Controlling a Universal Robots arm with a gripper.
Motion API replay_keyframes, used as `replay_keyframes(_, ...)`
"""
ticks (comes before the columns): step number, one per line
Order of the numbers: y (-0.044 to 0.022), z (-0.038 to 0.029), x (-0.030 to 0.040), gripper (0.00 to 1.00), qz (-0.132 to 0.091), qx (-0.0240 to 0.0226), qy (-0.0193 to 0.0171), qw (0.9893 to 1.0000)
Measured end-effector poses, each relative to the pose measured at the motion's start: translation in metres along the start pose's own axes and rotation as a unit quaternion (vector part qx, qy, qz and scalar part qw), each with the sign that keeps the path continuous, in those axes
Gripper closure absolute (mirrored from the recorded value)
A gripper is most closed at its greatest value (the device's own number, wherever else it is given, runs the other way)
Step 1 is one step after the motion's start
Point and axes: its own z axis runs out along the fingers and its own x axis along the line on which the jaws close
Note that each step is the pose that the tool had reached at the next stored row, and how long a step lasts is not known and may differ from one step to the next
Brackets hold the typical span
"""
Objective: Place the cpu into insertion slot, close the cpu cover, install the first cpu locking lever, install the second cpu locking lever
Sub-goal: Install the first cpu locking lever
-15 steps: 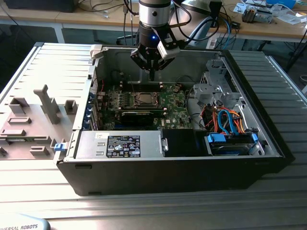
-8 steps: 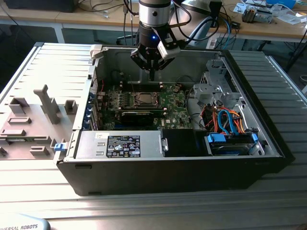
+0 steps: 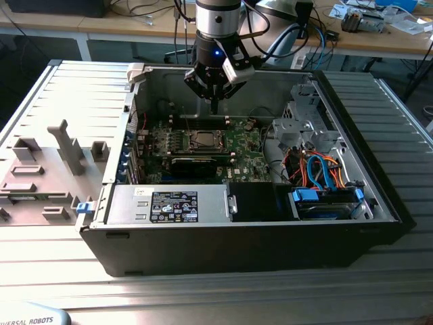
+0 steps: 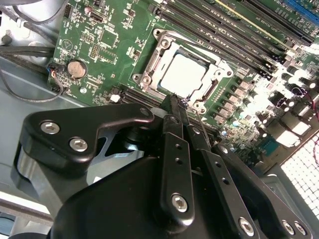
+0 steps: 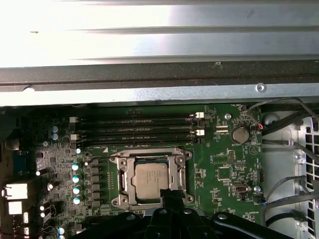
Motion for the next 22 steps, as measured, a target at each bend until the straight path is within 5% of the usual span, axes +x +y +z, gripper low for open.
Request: replay_keyframes(22,0.0000,0.0000,0.0000,0.89,-0.014,-0.0005,-0.0001,0.9999)
